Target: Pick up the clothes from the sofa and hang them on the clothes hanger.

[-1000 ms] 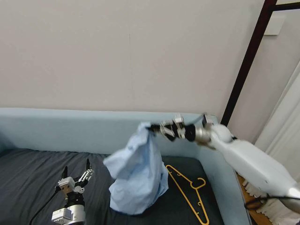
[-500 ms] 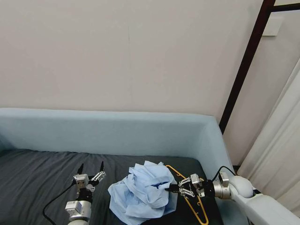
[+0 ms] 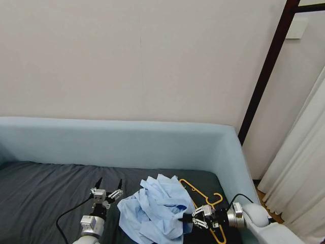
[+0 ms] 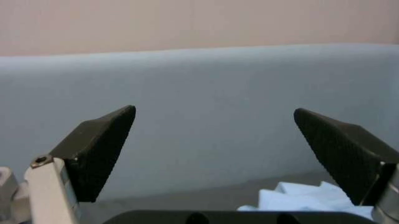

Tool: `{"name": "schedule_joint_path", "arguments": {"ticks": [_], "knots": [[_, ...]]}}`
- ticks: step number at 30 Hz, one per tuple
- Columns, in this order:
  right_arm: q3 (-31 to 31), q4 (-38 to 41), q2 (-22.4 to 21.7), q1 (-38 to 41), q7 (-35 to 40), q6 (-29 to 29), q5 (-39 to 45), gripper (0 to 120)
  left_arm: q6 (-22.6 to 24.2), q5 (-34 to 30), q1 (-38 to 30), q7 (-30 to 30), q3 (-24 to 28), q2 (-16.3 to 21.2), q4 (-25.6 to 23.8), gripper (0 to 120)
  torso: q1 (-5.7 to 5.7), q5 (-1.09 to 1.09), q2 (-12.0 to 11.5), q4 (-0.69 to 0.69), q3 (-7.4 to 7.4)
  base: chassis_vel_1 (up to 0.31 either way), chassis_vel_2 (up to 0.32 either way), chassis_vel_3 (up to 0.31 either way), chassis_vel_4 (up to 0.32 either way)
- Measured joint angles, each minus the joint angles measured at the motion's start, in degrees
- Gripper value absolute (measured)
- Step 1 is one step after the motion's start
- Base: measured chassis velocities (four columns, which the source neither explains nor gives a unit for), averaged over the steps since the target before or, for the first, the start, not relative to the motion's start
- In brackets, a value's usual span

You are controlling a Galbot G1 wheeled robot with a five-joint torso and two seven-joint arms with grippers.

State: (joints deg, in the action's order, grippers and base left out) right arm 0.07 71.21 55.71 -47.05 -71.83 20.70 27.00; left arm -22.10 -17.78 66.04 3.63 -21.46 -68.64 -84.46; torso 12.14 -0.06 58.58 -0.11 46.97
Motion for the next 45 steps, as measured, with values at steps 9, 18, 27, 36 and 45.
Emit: {"name": "schedule_joint_path", "arguments": {"ticks": [9,18,27,36,45], "knots": [[3.2,-0.81,3.2,0.21,1.29,0.39,-0.67,0,-7.1,-3.51,-20.5,25.2,16.64,6.6,19.8,100,0.02,0.0,0.0,0.04,0.01,0.0,0.0,0.0,0.0],[4.24,-1.78,4.62,0.17,2.29,0.68,0.48,0,-13.04,4.97,-33.77,35.27,24.34,-0.52,39.69,100,0.02,0.02,0.0,0.02,0.01,0.0,0.0,0.0,0.0],[4.26,-1.09,5.02,-0.08,2.62,0.88,1.11,0,-11.75,11.73,-37.68,38.07,29.36,-2.57,45.54,100,0.01,0.02,-0.01,0.05,0.0,0.0,0.0,0.0,0.0],[4.29,0.65,5.29,-1.32,2.59,1.01,1.59,0,-10.64,13.92,-37.68,38.23,29.96,-3.55,49.72,100,0.01,0.02,0.0,0.04,0.0,0.0,0.0,0.0,0.0],[3.31,2.28,5.6,-1.25,2.65,1.13,2.26,0,-9.95,13.66,-36.63,36.62,28.51,-4.87,52.91,84,0.01,0.02,0.0,0.04,0.0,0.0,0.0,0.0,0.0]]}}
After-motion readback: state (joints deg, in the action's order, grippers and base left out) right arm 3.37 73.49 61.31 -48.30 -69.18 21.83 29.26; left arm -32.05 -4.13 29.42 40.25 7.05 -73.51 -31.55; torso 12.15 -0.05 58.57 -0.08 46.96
